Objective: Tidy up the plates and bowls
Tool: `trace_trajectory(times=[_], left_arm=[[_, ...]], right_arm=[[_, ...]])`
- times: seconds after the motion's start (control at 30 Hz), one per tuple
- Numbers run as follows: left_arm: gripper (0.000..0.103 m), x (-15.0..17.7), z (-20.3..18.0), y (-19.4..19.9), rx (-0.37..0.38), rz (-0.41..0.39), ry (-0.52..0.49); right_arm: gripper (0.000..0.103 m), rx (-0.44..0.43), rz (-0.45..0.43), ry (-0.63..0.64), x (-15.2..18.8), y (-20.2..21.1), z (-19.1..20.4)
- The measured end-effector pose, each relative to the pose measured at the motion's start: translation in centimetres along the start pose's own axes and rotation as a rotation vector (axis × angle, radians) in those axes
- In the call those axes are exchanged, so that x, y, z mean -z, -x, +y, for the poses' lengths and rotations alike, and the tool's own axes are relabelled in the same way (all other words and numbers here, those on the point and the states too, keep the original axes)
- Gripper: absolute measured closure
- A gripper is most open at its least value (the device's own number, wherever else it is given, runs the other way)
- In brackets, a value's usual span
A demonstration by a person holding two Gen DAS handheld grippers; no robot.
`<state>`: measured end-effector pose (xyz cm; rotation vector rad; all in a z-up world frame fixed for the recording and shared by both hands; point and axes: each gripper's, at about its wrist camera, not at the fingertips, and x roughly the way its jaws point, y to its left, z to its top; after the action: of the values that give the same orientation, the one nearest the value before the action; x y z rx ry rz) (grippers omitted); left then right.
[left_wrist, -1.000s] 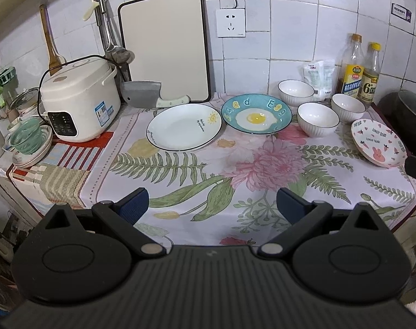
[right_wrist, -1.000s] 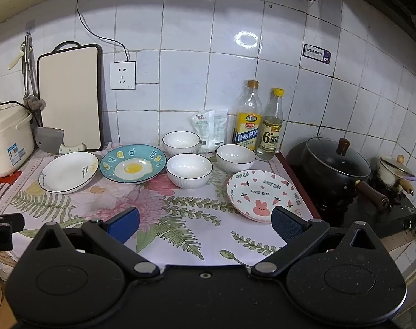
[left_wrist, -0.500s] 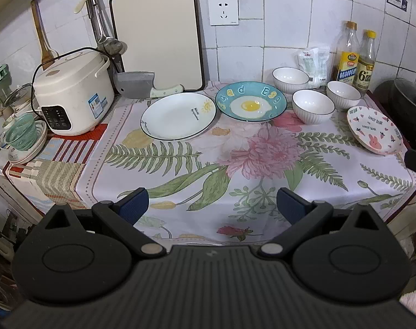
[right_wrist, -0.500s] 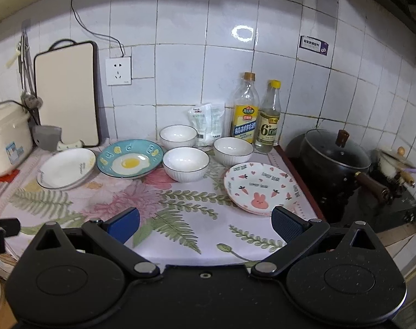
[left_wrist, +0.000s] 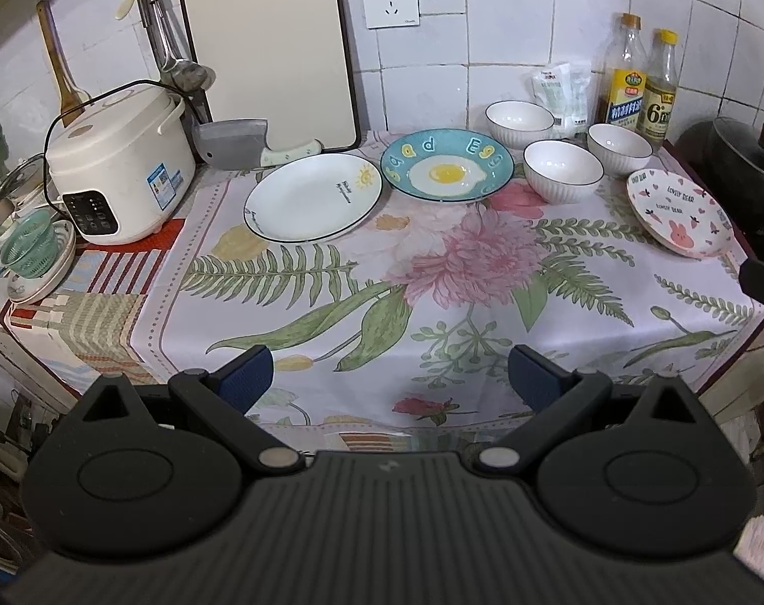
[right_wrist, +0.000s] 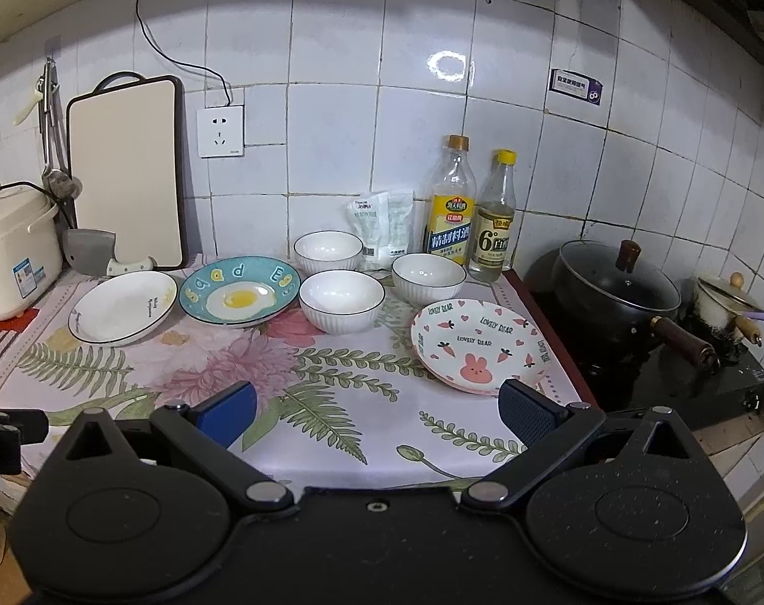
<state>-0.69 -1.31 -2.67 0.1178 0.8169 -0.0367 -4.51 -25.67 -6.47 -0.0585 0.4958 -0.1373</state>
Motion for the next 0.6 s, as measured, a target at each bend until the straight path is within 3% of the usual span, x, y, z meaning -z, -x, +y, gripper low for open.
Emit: trace_trajectory(times=[0.43,0.6], left_arm=[[0.002,0.1,0.1,0.0,0.008,0.003,0.006],[0.002,-0.3,1.2,0.7,0.077,-0.034,0.056]], right_arm=[[0.0,0.011,-0.036,0.026,0.3,0.3,0.2],[0.0,-0.053,-0.1,0.027,0.6,0.6,0.3]])
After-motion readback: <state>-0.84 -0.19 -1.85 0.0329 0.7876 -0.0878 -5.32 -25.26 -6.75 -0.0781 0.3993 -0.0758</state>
